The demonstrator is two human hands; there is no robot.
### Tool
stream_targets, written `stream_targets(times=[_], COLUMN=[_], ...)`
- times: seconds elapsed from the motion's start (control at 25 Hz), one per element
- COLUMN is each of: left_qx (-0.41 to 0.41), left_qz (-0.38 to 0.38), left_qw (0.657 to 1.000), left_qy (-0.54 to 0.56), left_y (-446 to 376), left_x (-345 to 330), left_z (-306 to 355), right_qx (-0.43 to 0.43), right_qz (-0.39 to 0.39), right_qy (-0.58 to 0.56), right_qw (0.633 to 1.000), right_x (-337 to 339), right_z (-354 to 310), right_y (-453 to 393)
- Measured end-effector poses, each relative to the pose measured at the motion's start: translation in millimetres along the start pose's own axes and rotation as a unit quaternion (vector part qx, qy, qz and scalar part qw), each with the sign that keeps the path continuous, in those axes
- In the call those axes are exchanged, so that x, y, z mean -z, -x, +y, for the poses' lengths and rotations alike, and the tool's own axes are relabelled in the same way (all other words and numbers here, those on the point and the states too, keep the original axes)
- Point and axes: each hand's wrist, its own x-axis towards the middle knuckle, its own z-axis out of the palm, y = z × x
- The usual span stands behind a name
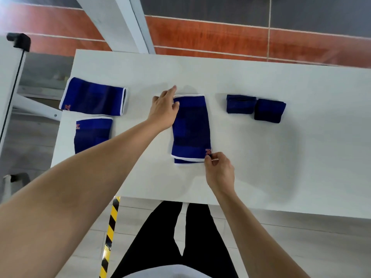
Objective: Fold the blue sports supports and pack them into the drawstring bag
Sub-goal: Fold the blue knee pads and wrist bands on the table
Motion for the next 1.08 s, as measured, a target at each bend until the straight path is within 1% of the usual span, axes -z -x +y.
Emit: stream_targets(times=[0.08, 0.2, 0.32, 0.56, 0.72, 0.92, 1.08], left_qx=[0.022, 0.036, 0.024, 0.026, 0.036, 0.025, 0.046], left_qz=[0.015, 0.064, 0.089, 0.073, 0.09, 0.096, 0.104], left_qw=[1.0, 0.997, 0.993, 0.995, 0.993, 0.994, 0.993], left_qy=[0.014, 0.035, 0.075, 0.067, 0.064, 0.039, 0.035], left_y=[-6.4, -10.2, -8.6, 8.6, 10.5, 7.9, 6.5], left_x=[0.7, -0.6, 6.4, 4.0, -1.3, -3.4, -6.5], left_z=[2.7, 0.6, -5.3, -23.0, -21.6, -19.3, -21.0], right_qx=[0.003, 0.009, 0.012, -0.011, -0.017, -0.001, 0.015], right_qz=[0.002, 0.006, 0.013, 0.016, 0.016, 0.028, 0.038], right_qy=[-0.006, -0.042, -0.064, -0.057, -0.031, -0.003, 0.006], right_qw=[1.0, 0.999, 0.998, 0.998, 0.999, 1.0, 0.999], right_x=[1.0, 2.4, 7.5, 11.8, 9.9, 7.4, 5.9], right_z=[-1.1, -2.5, -7.2, -6.0, -1.4, 1.6, 4.4], right_y=[-0.4, -2.4, -4.0, -7.9, -10.7, -9.8, -13.0])
